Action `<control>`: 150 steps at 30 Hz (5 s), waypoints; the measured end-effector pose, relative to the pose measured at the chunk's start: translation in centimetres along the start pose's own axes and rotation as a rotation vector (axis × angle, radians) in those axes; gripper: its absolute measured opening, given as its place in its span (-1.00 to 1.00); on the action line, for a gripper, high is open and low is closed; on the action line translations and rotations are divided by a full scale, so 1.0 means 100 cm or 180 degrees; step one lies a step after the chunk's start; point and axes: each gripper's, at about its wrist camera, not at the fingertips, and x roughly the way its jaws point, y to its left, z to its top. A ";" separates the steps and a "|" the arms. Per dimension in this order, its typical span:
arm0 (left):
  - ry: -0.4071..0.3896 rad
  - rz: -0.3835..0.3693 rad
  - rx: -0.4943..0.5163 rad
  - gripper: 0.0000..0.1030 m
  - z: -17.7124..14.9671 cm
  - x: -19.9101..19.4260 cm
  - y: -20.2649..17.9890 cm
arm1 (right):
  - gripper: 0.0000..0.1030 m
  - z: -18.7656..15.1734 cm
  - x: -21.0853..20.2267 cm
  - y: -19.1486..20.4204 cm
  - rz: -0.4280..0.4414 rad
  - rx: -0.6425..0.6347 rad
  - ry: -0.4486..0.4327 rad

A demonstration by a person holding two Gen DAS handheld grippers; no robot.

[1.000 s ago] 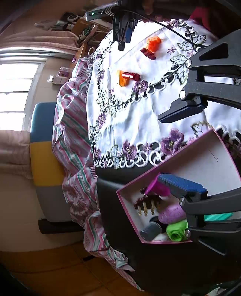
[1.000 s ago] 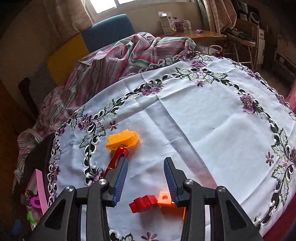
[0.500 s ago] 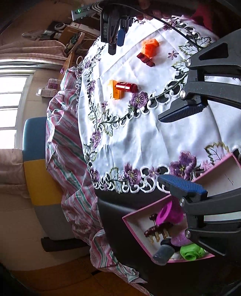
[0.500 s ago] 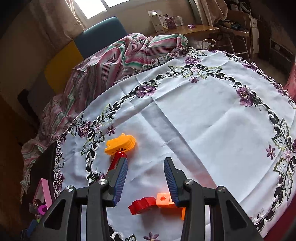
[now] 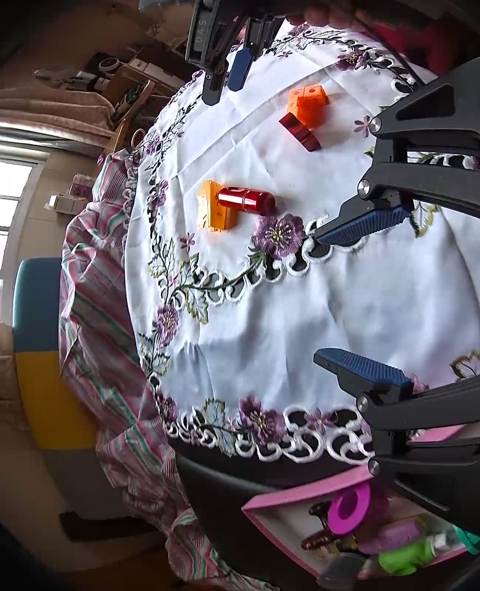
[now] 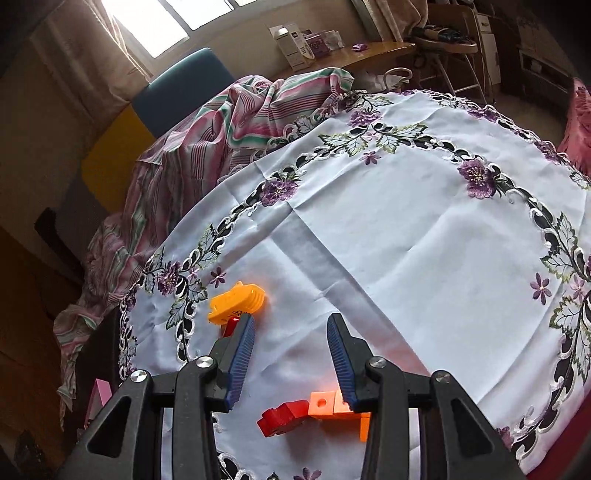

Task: Organize rigid objects
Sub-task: 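Move both tools back over the remaining toys on the cloth, then grasp the red tube with the left gripper, then grasp the yellow comb-shaped piece with the right gripper while the left gripper holds the red tube, then carry the red tube into the tray and open the left gripper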

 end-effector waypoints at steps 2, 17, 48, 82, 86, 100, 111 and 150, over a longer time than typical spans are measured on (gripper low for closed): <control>0.0032 -0.0084 0.0015 0.19 0.005 0.007 -0.004 | -0.21 0.001 0.000 -0.002 0.0029 0.0045 0.0004; 0.0115 -0.0436 0.0471 0.18 0.060 0.072 -0.069 | -0.20 0.001 0.003 -0.008 0.0099 0.0181 0.0061; -0.0115 -0.0555 0.0004 -0.49 -0.016 -0.013 -0.018 | -0.12 -0.020 0.032 0.023 0.0147 -0.0315 0.0521; -0.0234 -0.0632 -0.0488 -0.49 -0.056 -0.067 0.051 | -0.79 0.002 0.107 0.124 -0.0365 -0.2365 0.0861; -0.0287 -0.0605 -0.0473 -0.49 -0.059 -0.075 0.051 | -0.09 0.019 0.115 0.111 -0.0336 -0.1843 0.0866; -0.0323 -0.0501 -0.0573 -0.49 -0.065 -0.082 0.067 | -0.48 0.001 0.125 0.137 -0.0513 -0.1899 0.0750; -0.0460 -0.0182 -0.0765 -0.49 -0.072 -0.100 0.093 | -0.48 -0.087 0.051 0.145 0.0142 -0.2321 0.0981; -0.0519 0.0003 -0.1864 -0.49 -0.119 -0.128 0.209 | -0.46 -0.123 0.065 0.126 -0.0012 -0.2503 0.1016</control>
